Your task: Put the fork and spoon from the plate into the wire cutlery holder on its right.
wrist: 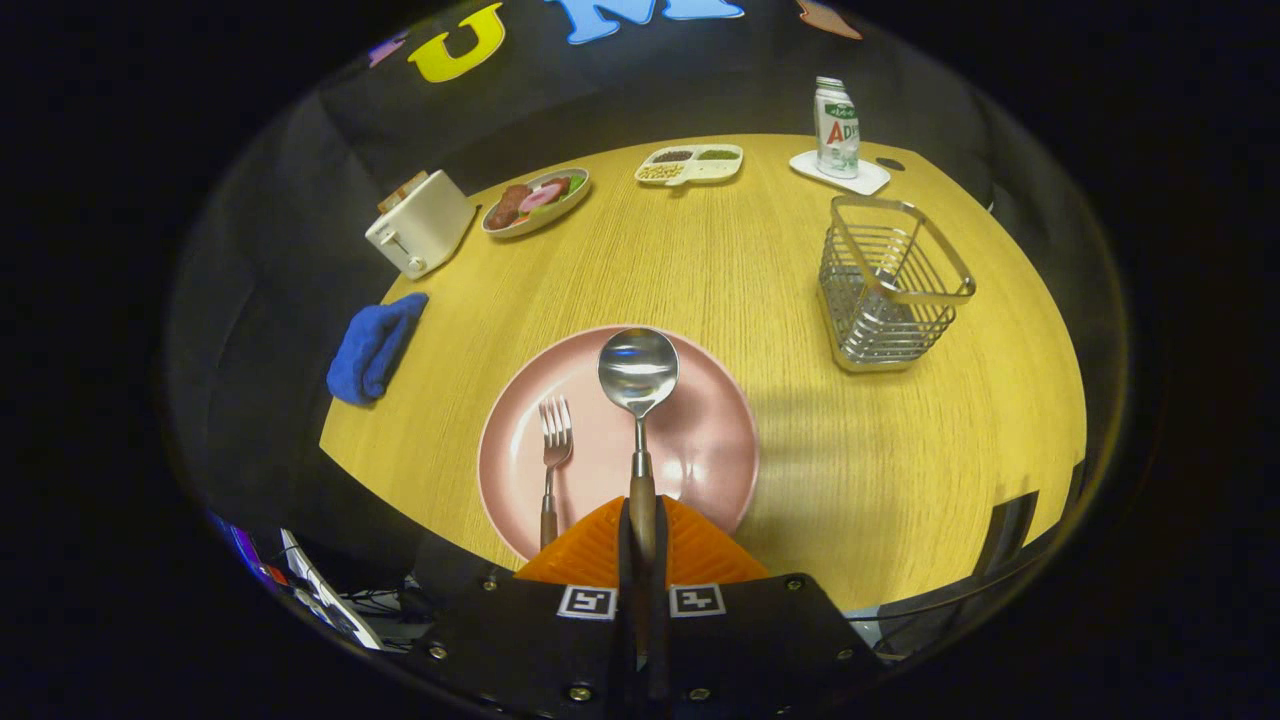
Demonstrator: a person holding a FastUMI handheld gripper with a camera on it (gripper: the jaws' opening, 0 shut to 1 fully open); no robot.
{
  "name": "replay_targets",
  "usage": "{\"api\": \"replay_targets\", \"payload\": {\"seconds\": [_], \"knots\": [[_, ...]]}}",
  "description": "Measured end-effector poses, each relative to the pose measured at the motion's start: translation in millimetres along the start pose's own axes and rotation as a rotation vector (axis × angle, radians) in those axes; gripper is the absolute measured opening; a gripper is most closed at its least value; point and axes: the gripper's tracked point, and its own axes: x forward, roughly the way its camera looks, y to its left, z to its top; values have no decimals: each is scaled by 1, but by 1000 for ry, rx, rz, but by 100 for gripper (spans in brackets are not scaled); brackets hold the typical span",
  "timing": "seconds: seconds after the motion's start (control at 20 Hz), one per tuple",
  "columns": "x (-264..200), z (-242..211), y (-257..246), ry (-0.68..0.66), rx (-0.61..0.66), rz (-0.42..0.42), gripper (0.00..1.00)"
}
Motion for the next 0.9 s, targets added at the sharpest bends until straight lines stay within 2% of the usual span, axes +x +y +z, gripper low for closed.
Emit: {"api": "replay_targets", "payload": {"seconds": [0.45, 0.65, 0.9], "knots": [[-43, 62, -74, -114, 103, -100, 5], [-48, 70, -109, -81, 155, -162, 5], [-46, 69, -130, -25, 187, -193, 5]]}}
